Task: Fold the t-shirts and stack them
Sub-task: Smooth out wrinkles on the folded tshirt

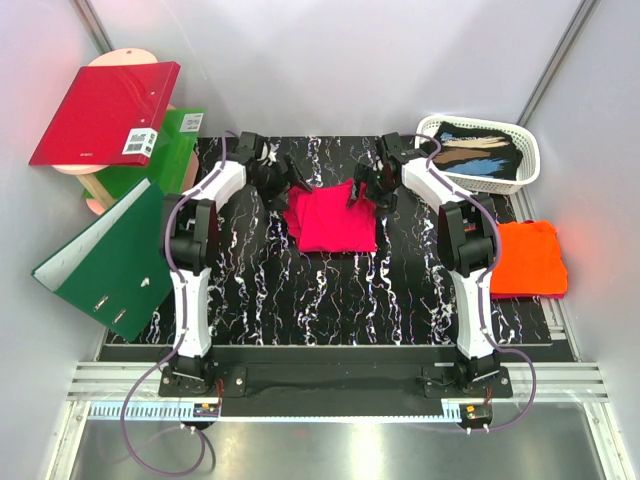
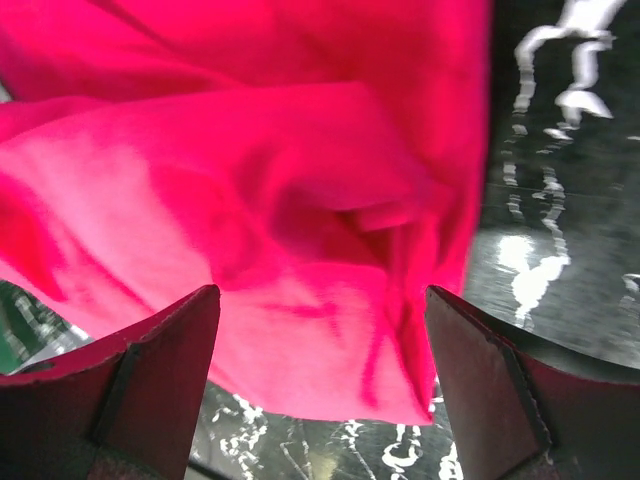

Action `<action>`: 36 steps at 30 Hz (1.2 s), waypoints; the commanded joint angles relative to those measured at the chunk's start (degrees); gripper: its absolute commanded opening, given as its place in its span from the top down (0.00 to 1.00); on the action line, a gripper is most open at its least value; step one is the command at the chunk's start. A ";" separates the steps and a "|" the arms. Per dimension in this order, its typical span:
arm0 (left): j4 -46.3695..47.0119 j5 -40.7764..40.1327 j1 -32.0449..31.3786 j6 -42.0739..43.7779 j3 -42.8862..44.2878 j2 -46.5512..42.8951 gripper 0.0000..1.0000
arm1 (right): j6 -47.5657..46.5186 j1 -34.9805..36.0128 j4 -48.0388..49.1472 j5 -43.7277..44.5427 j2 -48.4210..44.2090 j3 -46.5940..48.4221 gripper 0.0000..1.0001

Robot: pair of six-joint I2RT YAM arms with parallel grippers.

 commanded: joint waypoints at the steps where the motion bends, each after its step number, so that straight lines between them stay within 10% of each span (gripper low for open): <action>1: -3.31 -0.89 0.30 2.88 3.56 -0.10 0.01 | -1.38 -0.02 -0.81 5.20 -3.30 2.26 0.09; 9: -4.10 -5.55 0.92 6.66 -6.29 -15.28 0.01 | -3.50 -0.11 2.00 4.93 -13.22 -0.99 0.12; 11: -5.24 -7.31 0.92 6.57 -7.88 -17.85 0.43 | -4.38 -0.28 2.79 2.57 -15.68 -2.05 0.30; 13: -6.20 -8.88 0.92 5.61 -8.49 -21.19 1.00 | -3.94 -0.98 5.85 -4.42 -17.09 -3.10 0.90; 20: 5.72 3.47 0.48 -3.07 -11.83 -22.18 1.00 | 25.27 -4.68 41.93 -41.52 -10.81 -13.03 1.00; 27: 15.82 11.48 -1.45 -8.97 -10.25 -9.52 1.00 | 58.88 -4.68 84.49 -51.93 5.12 -13.66 1.00; 36: 21.04 14.75 -2.07 -14.34 -7.53 -0.20 1.00 | 52.24 -5.03 70.75 -49.39 9.80 -8.29 1.00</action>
